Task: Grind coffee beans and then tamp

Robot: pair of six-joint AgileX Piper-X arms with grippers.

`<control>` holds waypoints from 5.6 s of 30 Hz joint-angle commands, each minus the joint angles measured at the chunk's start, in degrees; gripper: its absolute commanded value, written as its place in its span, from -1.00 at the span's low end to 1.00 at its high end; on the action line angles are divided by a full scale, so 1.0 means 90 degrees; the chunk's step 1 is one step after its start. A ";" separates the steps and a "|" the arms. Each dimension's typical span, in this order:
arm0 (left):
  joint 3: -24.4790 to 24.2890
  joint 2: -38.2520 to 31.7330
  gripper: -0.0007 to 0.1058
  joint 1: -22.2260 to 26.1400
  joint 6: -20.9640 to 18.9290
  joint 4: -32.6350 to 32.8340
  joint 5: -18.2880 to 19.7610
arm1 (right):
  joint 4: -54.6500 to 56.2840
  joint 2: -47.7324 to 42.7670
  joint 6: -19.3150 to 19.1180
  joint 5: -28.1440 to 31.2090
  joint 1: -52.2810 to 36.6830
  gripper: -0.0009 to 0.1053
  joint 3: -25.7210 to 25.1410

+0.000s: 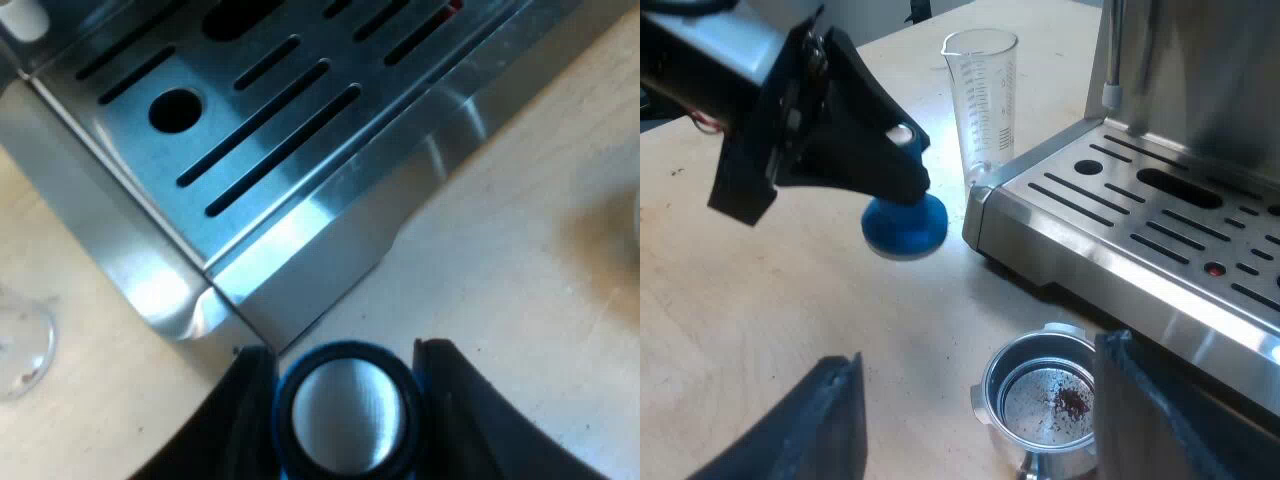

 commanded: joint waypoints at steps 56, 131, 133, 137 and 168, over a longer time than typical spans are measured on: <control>0.0983 -0.0691 0.33 -0.0001 -0.0723 -0.2219 0.0120 | 0.0221 0.0001 -0.0056 -0.0426 -0.0009 0.00 -0.0012; -0.1168 -0.5113 0.32 0.2093 -0.1280 0.3213 0.0721 | 0.5504 -0.3389 -0.0541 -0.2835 -0.7852 0.00 -0.2028; -0.1118 -0.5338 0.32 0.2093 -0.1280 0.3317 0.0721 | 0.5509 -0.3641 -0.0541 -0.2835 -0.7852 0.00 -0.2028; -0.1002 -0.5870 0.32 0.2093 -0.1280 0.3749 0.0573 | 0.5764 -0.4138 -0.0485 -0.2850 -0.7852 0.00 -0.2028; -0.0205 -0.6900 0.32 0.2093 -0.1291 0.4579 0.0169 | 0.6369 -0.4572 -0.0485 -0.3286 -0.7852 0.00 -0.1260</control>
